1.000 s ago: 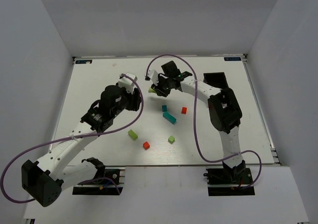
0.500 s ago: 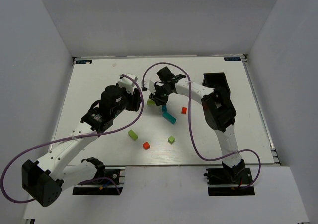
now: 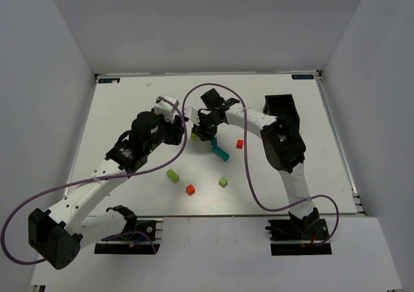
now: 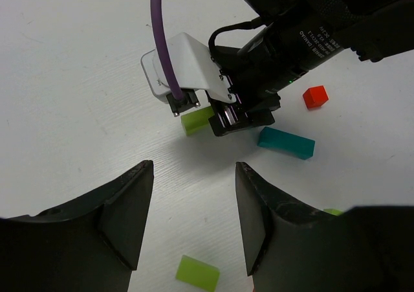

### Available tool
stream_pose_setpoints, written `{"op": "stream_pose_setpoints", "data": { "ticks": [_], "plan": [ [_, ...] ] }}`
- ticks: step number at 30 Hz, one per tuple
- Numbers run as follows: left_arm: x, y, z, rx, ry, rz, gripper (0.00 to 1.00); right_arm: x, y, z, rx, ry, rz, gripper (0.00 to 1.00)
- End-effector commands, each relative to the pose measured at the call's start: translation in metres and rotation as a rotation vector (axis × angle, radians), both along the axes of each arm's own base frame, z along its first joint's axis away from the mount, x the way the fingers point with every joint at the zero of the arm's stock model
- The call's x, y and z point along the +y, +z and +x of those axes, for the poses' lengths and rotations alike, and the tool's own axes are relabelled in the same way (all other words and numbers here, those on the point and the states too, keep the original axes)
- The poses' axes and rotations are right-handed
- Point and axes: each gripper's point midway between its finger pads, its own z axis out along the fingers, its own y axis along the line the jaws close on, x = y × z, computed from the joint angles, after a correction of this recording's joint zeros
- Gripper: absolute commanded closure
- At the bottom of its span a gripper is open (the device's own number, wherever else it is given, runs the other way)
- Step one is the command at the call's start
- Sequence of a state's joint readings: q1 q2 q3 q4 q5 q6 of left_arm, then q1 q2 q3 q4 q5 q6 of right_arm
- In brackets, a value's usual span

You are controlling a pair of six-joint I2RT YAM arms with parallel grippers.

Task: Build the wood block tower

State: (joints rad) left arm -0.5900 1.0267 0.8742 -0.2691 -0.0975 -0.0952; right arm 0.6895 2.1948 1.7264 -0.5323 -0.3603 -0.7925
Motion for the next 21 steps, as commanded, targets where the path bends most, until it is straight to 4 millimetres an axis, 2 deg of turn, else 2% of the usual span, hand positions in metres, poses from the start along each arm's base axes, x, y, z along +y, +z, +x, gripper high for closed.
{"op": "stream_pose_setpoints", "data": {
  "ticks": [1, 6, 9, 10, 12, 13, 16, 19, 20, 21],
  "plan": [
    [0.001, 0.003, 0.001, -0.006, 0.008, -0.015, 0.36, 0.004, 0.009, 0.004, -0.028, 0.001, 0.012, 0.44],
    [0.001, 0.003, 0.001, -0.006, 0.008, -0.015, 0.36, 0.004, 0.025, 0.005, -0.059, -0.008, 0.034, 0.34],
    [0.001, 0.003, 0.001, -0.006, 0.008, -0.015, 0.36, 0.002, 0.046, 0.003, -0.083, -0.016, 0.060, 0.31],
    [0.001, 0.003, 0.001, -0.006, 0.008, -0.015, 0.36, 0.000, 0.065, 0.000, -0.101, -0.024, 0.086, 0.31],
    [0.002, 0.006, 0.000, -0.014, 0.008, -0.020, 0.36, 0.001, 0.082, 0.000, -0.119, -0.041, 0.121, 0.31],
    [0.002, 0.006, 0.000, -0.014, 0.008, -0.020, 0.36, -0.002, 0.100, 0.001, -0.144, -0.063, 0.148, 0.31],
    [0.002, 0.006, 0.000, -0.014, 0.008, -0.020, 0.36, -0.008, 0.108, -0.003, -0.131, -0.113, 0.157, 0.31],
    [0.001, 0.006, 0.000, -0.008, 0.013, -0.031, 0.36, -0.017, 0.099, -0.014, -0.080, -0.159, 0.135, 0.37],
    [0.000, 0.000, 0.002, 0.006, 0.013, -0.022, 0.36, -0.021, 0.097, -0.015, -0.073, -0.177, 0.123, 0.40],
    [0.000, -0.002, 0.003, 0.023, 0.033, -0.036, 0.36, -0.026, 0.088, -0.022, -0.029, -0.210, 0.104, 0.46]
  ]
}}
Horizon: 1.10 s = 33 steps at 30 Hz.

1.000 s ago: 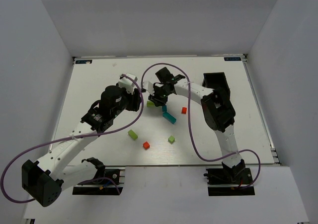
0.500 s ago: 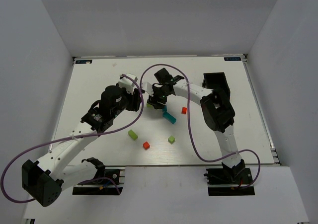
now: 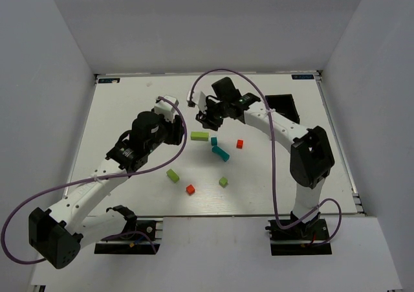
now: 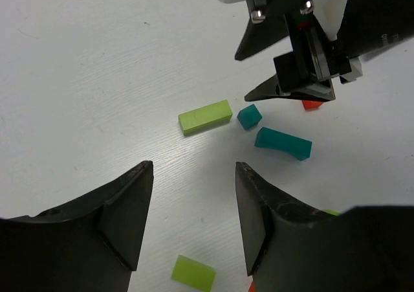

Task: Build the wood block tower

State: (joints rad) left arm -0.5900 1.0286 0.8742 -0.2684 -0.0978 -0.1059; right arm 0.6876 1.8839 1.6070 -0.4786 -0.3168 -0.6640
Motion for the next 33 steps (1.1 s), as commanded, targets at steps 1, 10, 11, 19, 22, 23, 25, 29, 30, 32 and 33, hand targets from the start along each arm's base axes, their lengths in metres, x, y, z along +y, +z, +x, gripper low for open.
{"op": "stream_pose_setpoints", "data": {
  "ticks": [1, 10, 11, 19, 22, 23, 25, 29, 30, 32, 33],
  "plan": [
    [0.000, -0.008, 0.002, 0.041, 0.036, -0.031, 0.36, -0.014, -0.026, -0.014, 0.123, -0.092, -0.038, 0.51],
    [0.001, -0.022, 0.007, 0.120, 0.092, -0.028, 0.37, -0.041, -0.046, -0.042, 0.226, -0.188, -0.097, 0.70],
    [0.003, -0.024, 0.007, 0.124, 0.102, -0.019, 0.37, -0.043, -0.047, -0.043, 0.225, -0.203, -0.104, 0.66],
    [0.004, -0.027, 0.008, 0.129, 0.111, -0.010, 0.36, -0.058, -0.070, -0.049, 0.241, -0.244, -0.148, 0.48],
    [0.004, -0.027, 0.008, 0.129, 0.111, -0.010, 0.36, -0.057, -0.076, -0.045, 0.231, -0.257, -0.151, 0.46],
    [0.004, -0.027, 0.008, 0.129, 0.111, -0.010, 0.36, -0.056, -0.079, -0.039, 0.222, -0.275, -0.153, 0.45],
    [0.004, -0.027, 0.008, 0.129, 0.111, -0.010, 0.36, -0.053, -0.081, -0.037, 0.239, -0.296, -0.147, 0.43],
    [0.004, -0.027, 0.008, 0.129, 0.111, -0.010, 0.36, -0.037, -0.080, -0.030, 0.281, -0.307, -0.108, 0.31],
    [0.004, -0.027, 0.008, 0.129, 0.111, -0.010, 0.36, -0.036, -0.080, -0.029, 0.285, -0.316, -0.102, 0.31],
    [0.004, -0.027, 0.008, 0.129, 0.111, -0.010, 0.36, -0.030, -0.081, -0.029, 0.315, -0.319, -0.086, 0.31],
    [0.003, -0.027, 0.007, 0.132, 0.103, -0.013, 0.36, -0.027, -0.081, -0.027, 0.327, -0.337, -0.077, 0.31]
  ]
}}
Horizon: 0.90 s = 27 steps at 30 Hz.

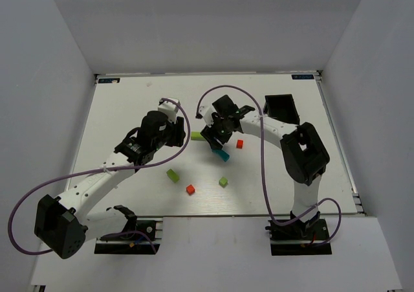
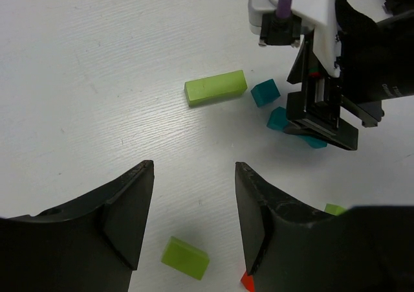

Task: Build the wood block tower

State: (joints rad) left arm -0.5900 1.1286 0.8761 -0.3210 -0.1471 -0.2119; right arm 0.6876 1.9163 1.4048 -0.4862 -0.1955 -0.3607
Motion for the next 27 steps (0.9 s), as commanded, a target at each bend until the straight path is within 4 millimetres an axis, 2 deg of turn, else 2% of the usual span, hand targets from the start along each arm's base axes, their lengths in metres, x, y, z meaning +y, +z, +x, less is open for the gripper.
{"op": "stream_pose_setpoints", "data": {
  "ticks": [1, 2, 6, 14, 24, 27],
  "plan": [
    [0.000, 0.015, 0.003, -0.025, 0.014, -0.027, 0.36, 0.019, 0.010, 0.012, 0.017, -0.053, 0.072, 0.31],
    [0.000, 0.015, 0.003, -0.025, 0.014, -0.027, 0.36, 0.020, 0.003, 0.013, 0.034, -0.070, 0.066, 0.31],
    [0.000, 0.015, 0.003, -0.025, 0.014, -0.027, 0.36, 0.026, 0.003, 0.023, 0.024, -0.109, 0.081, 0.34],
    [0.000, 0.015, 0.003, -0.025, 0.014, -0.027, 0.36, 0.022, -0.001, 0.040, -0.024, -0.202, 0.058, 0.37],
    [-0.001, 0.015, 0.002, -0.022, 0.006, -0.031, 0.36, 0.024, -0.013, 0.044, -0.019, -0.220, 0.033, 0.41],
    [-0.001, 0.015, 0.002, -0.022, 0.006, -0.031, 0.36, 0.022, -0.019, 0.046, -0.016, -0.230, 0.019, 0.46]
  ]
}}
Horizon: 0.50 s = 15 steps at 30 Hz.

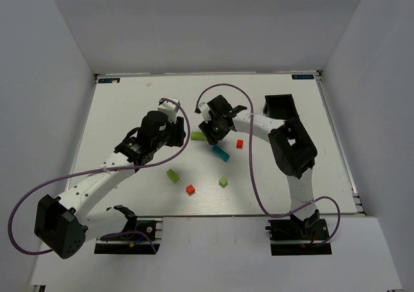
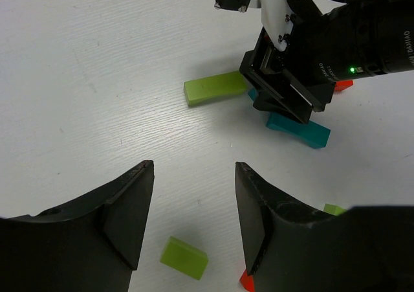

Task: Build the wood block tower

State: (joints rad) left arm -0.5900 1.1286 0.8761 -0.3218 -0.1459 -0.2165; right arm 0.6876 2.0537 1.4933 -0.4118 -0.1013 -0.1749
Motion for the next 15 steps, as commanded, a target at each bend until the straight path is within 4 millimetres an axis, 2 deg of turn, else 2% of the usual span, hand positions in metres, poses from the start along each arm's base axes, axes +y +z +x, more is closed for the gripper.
{"op": "stream_pose_setpoints", "data": {
  "ticks": [1, 10, 14, 15],
  "plan": [
    [-0.001, 0.015, 0.003, -0.025, 0.005, -0.027, 0.36, 0.007, 0.007, 0.015, -0.040, -0.026, 0.013, 0.47],
    [-0.001, 0.015, 0.003, -0.025, 0.005, -0.027, 0.36, 0.003, 0.005, 0.023, -0.070, -0.050, -0.009, 0.65],
    [-0.001, 0.015, 0.003, -0.025, 0.005, -0.027, 0.36, -0.003, 0.016, 0.026, -0.113, -0.044, -0.020, 0.75],
    [-0.001, 0.015, 0.003, -0.025, 0.005, -0.027, 0.36, -0.010, 0.024, 0.030, -0.157, -0.063, -0.037, 0.77]
  ]
}}
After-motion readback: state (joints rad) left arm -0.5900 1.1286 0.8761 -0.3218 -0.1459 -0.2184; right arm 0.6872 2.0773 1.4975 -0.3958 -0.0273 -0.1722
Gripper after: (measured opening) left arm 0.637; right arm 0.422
